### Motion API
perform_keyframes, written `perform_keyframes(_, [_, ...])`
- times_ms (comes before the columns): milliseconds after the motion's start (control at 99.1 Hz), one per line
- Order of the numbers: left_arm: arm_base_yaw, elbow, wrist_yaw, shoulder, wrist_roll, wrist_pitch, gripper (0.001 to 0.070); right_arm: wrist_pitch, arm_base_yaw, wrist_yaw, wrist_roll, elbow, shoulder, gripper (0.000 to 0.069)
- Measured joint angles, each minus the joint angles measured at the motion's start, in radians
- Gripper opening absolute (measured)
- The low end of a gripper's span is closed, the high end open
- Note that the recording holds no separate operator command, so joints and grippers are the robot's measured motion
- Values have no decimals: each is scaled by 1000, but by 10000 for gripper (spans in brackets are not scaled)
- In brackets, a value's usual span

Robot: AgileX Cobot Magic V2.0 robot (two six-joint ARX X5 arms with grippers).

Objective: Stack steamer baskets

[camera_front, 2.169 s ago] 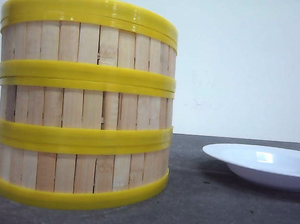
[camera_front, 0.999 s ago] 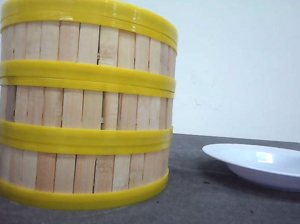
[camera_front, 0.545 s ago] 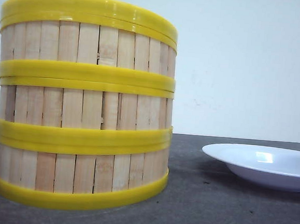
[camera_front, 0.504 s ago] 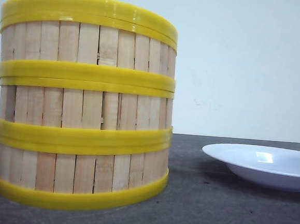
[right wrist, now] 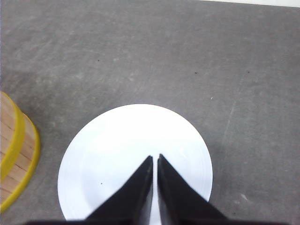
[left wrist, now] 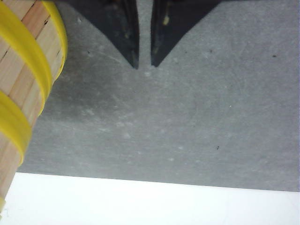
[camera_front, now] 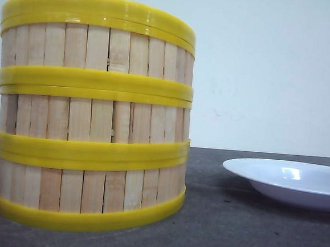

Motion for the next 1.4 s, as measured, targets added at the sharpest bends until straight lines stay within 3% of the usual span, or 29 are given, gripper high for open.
perform_keyframes(121, [0, 0, 0, 0, 0, 0, 17, 5, 2, 2, 0, -2, -5, 9])
perform_keyframes(252, [0, 0, 0, 0, 0, 0, 17, 115, 3, 3, -6, -87, -120, 9])
perform_keyframes(464, [0, 0, 0, 0, 0, 0, 17, 374, 5, 3, -7, -407, -406, 9])
perform_keyframes(716, [0, 0, 0, 0, 0, 0, 17, 390, 6, 30, 44, -714, -664, 9])
perform_keyframes(928, [0, 0, 0, 0, 0, 0, 17, 444, 7, 56, 71, -799, -723, 9])
perform_keyframes(1402, [0, 0, 0, 0, 0, 0, 17, 455, 15, 58, 78, -806, -727, 9])
